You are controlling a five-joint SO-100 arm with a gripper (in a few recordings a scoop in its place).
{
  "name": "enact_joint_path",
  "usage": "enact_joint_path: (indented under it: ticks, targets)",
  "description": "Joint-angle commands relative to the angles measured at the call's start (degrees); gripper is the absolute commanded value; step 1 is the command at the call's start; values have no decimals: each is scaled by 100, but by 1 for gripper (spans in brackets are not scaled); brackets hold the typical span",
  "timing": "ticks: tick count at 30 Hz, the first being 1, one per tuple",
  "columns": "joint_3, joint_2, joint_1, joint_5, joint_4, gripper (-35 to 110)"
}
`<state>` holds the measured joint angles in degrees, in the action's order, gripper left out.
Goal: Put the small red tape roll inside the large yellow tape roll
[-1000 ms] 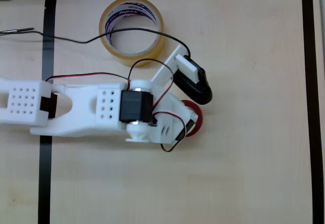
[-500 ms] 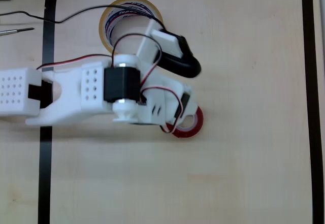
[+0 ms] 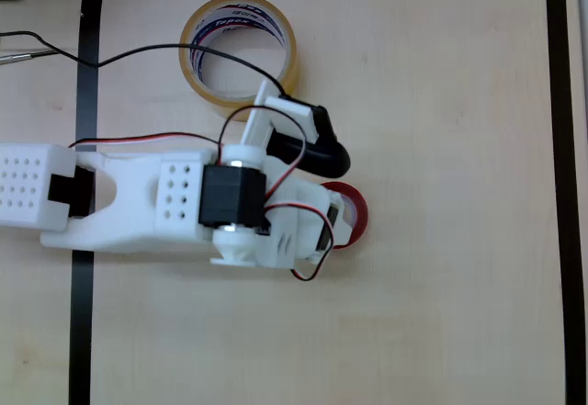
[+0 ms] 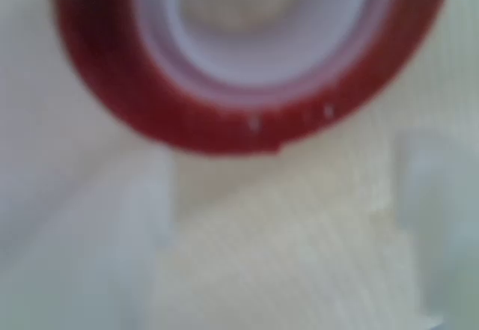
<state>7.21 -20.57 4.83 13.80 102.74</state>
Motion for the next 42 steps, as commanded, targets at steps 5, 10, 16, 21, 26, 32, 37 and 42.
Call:
enact_joint_path:
  ticks: [5, 10, 16, 21, 26, 32, 37, 42]
  targets:
    - [642, 44, 35, -202, 88, 17]
    - [668, 237, -229, -299, 79, 18]
    - [668, 378, -281, -448, -70, 19]
    - [668, 519, -308, -466, -62, 18]
    - [668, 686, -325, -431, 79, 18]
    - [369, 141, -431, -457, 88, 18]
    - [-580, -466, -562, -413, 88, 18]
    - [-1055, -896, -589, -334, 88, 18]
